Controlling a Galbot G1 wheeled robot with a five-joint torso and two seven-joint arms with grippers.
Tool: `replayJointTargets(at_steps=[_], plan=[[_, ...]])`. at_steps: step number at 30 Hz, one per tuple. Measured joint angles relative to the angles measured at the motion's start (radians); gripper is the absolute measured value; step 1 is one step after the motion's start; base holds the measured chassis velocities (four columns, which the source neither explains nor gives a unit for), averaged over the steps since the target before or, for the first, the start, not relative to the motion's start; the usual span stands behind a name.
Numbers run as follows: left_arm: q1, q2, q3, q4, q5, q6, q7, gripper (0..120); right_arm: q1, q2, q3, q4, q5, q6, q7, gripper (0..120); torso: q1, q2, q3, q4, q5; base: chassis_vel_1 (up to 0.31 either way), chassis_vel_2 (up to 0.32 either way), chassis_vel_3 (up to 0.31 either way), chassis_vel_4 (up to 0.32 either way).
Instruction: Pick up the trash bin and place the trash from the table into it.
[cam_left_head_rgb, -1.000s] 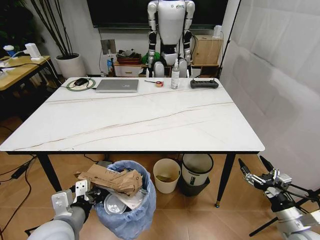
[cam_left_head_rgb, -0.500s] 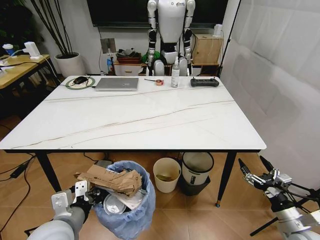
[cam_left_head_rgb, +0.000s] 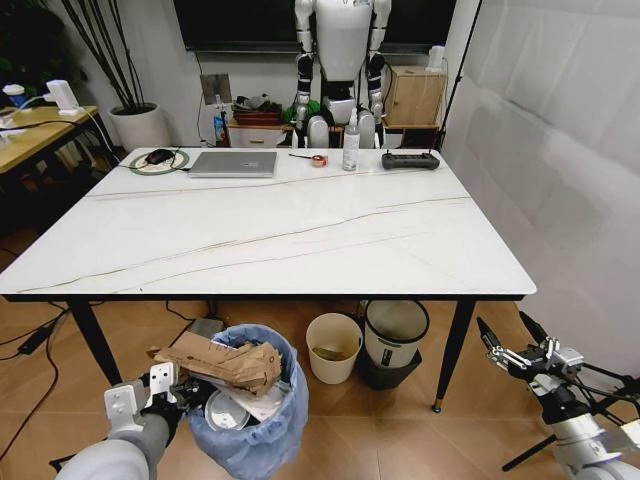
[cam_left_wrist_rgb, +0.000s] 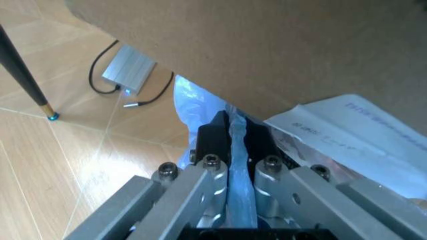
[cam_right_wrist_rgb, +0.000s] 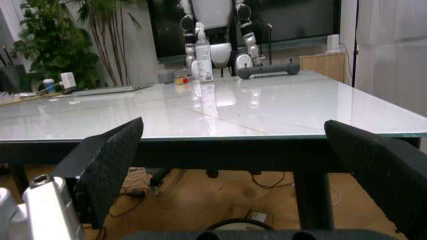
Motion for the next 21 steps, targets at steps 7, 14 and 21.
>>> replayJointTargets(at_steps=[7,14,21], plan=[[0.000,0.000,0.000,0.011,0.006,0.000,0.002,0,0.000,0.000,0.000,0.000,0.000,0.000,0.000,100,-0.010,-0.022,-0.012,0.0000,0.0000,0.000,0.000,0.000,0.000],[0.004,0.000,0.000,0.012,0.010,0.002,0.002,0,0.000,0.000,0.000,0.000,0.000,0.000,0.000,100,-0.019,-0.044,-0.025,0.0000,0.0000,0.000,0.000,0.000,0.000],[0.007,0.000,-0.002,0.016,0.018,0.002,0.002,0,0.000,0.000,0.000,0.000,0.000,0.000,0.000,100,-0.028,-0.064,-0.037,0.0000,0.0000,0.000,0.000,0.000,0.000]])
